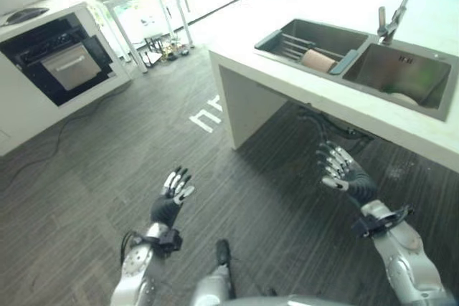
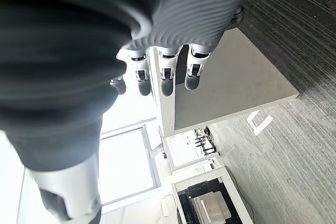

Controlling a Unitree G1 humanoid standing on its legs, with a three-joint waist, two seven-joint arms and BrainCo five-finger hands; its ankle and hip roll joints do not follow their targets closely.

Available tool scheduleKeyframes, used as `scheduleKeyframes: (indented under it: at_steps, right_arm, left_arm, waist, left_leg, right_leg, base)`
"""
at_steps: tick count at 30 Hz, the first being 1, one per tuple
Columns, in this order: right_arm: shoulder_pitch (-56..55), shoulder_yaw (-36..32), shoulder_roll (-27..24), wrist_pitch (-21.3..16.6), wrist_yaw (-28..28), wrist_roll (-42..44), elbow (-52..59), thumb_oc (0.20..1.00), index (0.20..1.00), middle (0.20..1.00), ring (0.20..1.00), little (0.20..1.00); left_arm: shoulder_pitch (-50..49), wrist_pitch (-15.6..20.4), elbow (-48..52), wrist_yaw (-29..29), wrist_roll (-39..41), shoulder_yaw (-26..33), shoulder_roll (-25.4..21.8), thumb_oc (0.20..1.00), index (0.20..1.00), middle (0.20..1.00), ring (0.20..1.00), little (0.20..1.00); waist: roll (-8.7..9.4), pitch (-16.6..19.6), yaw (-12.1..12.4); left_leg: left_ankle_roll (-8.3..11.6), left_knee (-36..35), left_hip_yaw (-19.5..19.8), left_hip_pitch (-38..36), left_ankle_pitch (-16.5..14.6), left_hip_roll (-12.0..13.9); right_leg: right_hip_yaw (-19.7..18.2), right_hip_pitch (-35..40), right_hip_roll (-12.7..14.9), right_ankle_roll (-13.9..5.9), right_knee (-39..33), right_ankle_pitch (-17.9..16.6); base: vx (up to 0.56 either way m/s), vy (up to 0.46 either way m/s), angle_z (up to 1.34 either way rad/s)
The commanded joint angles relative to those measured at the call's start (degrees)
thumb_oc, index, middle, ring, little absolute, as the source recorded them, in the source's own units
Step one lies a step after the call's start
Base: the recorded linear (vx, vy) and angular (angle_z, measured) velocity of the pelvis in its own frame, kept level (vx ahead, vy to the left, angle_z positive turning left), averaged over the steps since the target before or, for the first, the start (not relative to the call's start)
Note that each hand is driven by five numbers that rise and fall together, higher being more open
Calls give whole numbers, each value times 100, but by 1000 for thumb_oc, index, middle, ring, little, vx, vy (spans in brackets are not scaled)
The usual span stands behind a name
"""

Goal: Place the dishes in the dishwasher.

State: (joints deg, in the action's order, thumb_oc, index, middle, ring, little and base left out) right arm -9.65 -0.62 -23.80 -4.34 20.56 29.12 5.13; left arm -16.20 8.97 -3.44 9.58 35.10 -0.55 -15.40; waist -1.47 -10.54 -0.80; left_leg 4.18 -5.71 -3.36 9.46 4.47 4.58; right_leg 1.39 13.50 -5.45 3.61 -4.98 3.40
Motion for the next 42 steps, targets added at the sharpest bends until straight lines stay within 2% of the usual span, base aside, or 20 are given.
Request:
scheduleKeyframes:
  at_steps: [1,3,6,9,12,13,17,19,20,22,25,26,27,30,31,34,37,40,42]
  right_arm:
    - [45,-162,-111,-325,224,0,598,1000,1000,1000,1000,1000]
    - [41,-255,-144,-178,258,123,742,1000,1000,1000,1000,1000]
    - [33,-276,-103,-149,233,120,840,1000,1000,1000,1000,1000]
    - [133,-271,27,-235,115,66,850,1000,1000,1000,1000,1000]
    - [205,-245,112,-281,57,-36,915,1000,1000,1000,1000,1000]
    - [205,-205,150,-315,-23,-121,989,1000,1000,1000,1000,1000]
    - [111,-246,139,-414,-48,-148,1066,1000,1000,1000,1000,1000]
    - [48,-280,127,-479,-63,-168,1156,1000,1000,1000,1000,1000]
    - [1,-285,111,-536,-86,-177,1233,1000,1000,1000,1000,1000]
    - [19,-278,41,-631,-119,-124,1307,1000,1000,1000,1000,1000]
    - [143,-360,-85,-685,-154,88,1377,1000,1000,1000,1000,1000]
    - [181,-409,-121,-688,-129,174,1397,1000,1000,1000,1000,1000]
    - [229,-497,-179,-679,-61,299,1539,1000,1000,1000,1000,1000]
    - [224,-498,-166,-712,-190,257,1674,1000,1000,1000,1000,1000]
    - [211,-515,-140,-743,-248,247,1704,1000,1000,1000,1000,1000]
    - [234,-551,-107,-811,-303,231,1659,1000,1000,1000,1000,1000]
    - [362,-519,-105,-844,-425,160,1626,1000,1000,1000,1000,1000]
    - [438,-617,-86,-988,-465,428,1726,1000,1000,1000,1000,1000]
    - [416,-669,-36,-1076,-531,471,1799,1000,1000,1000,1000,1000]
  left_arm:
    - [52,512,390,97,164,134,-211,1000,1000,1000,1000,1000]
    - [261,422,319,53,188,167,-321,1000,1000,1000,1000,1000]
    - [400,370,334,79,106,202,-379,1000,1000,1000,1000,1000]
    - [603,355,320,107,-107,253,-506,1000,1000,1000,1000,1000]
    - [613,356,382,171,-218,279,-551,1000,1000,1000,1000,1000]
    - [592,320,448,170,-281,267,-558,1000,1000,1000,1000,1000]
    - [522,364,563,216,-458,246,-588,1000,1000,1000,1000,1000]
    - [477,465,687,235,-546,257,-626,1000,1000,1000,1000,1000]
    - [467,569,811,252,-535,294,-661,1000,1000,1000,1000,1000]
    - [496,797,1100,228,-577,365,-703,1000,1000,1000,1000,1000]
    - [643,998,1469,99,-443,443,-794,1000,1000,1000,1000,1000]
    - [705,1068,1530,76,-410,464,-811,1000,1000,1000,1000,1000]
    - [792,1167,1777,-46,-327,540,-849,1000,1000,1000,1000,1000]
    - [815,1205,2044,-43,-318,523,-819,1000,1000,1000,1000,1000]
    - [841,1235,2076,20,-309,506,-808,1000,1000,1000,1000,1000]
    - [927,1282,2108,46,-239,377,-776,1000,1000,1000,1000,1000]
    - [1007,1131,2084,-177,-47,329,-725,1000,1000,1000,1000,1000]
    - [1058,1054,2120,-108,74,286,-639,1000,1000,1000,1000,1000]
    - [1066,1105,2163,-22,68,271,-602,1000,1000,1000,1000,1000]
  waist:
    - [206,100,145]
    - [237,216,102]
    - [269,293,96]
    - [352,390,137]
    - [386,432,183]
    - [403,466,204]
    - [404,506,212]
    - [352,495,200]
    - [287,466,185]
    - [240,396,164]
    - [289,282,163]
    - [323,240,147]
    - [389,137,56]
    - [418,103,-85]
    - [415,110,-162]
    - [397,208,-275]
    - [377,317,-352]
    - [392,350,-379]
    - [387,359,-397]
  left_leg:
    - [153,301,-257,-513,244,218]
    - [53,237,-386,-680,78,144]
    - [-39,193,-398,-775,-17,44]
    - [-216,135,-343,-880,-117,-161]
    - [-349,126,-283,-934,-185,-307]
    - [-443,123,-233,-980,-237,-419]
    - [-572,123,-117,-1056,-324,-536]
    - [-641,127,-47,-1150,-395,-571]
    - [-669,126,-17,-1234,-450,-556]
    - [-657,97,-28,-1355,-504,-515]
    - [-568,71,-205,-1456,-526,-469]
    - [-538,71,-293,-1519,-562,-458]
    - [-409,71,-629,-1751,-702,-381]
    - [-362,71,-755,-1957,-875,-370]
    - [-368,71,-725,-1998,-915,-356]
    - [-327,71,-813,-2068,-977,-290]
    - [-292,74,-951,-2210,-974,-211]
    - [-137,502,-952,-2131,-954,-82]
    - [-8,989,-884,-1943,-805,48]
  right_leg:
    - [426,44,875,-842,366,363]
    - [568,91,1063,-995,464,419]
    - [636,50,1174,-1100,594,441]
    - [698,-87,1380,-1303,964,235]
    - [657,-213,1472,-1413,1280,63]
    - [594,-324,1516,-1431,1606,-124]
    - [443,-531,1485,-1408,2349,-470]
    - [420,-817,1457,-1387,3077,-726]
    - [466,-1078,1446,-1352,3599,-787]
    - [634,-1486,1489,-1288,3879,-746]
    - [1109,-1495,1498,-1231,2943,-434]
    - [1285,-1479,1528,-1246,2593,-469]
    - [1744,-1529,1644,-1280,1633,-645]
    - [1737,-1677,1655,-1319,1160,-897]
    - [1588,-1729,1604,-1315,1082,-868]
    - [1525,-1509,1399,-1257,615,-716]
    - [1412,-1302,1206,-1148,493,-631]
    - [1315,-1155,1109,-1023,445,-569]
    - [1237,-1071,1062,-935,392,-534]
  base:
    - [185,239,-62]
    - [257,307,-60]
    - [186,198,-19]
    - [203,220,7]
    - [158,230,22]
    - [141,262,17]
    - [88,179,7]
    - [73,195,-10]
    - [76,193,-30]
    - [62,116,-33]
    - [68,-58,-38]
    - [184,-214,-65]
    - [174,-197,-66]
    - [236,-289,-68]
    - [142,-226,-1]
    - [182,-330,13]
    - [194,-332,2]
    - [180,-317,-22]
    - [151,-269,-12]
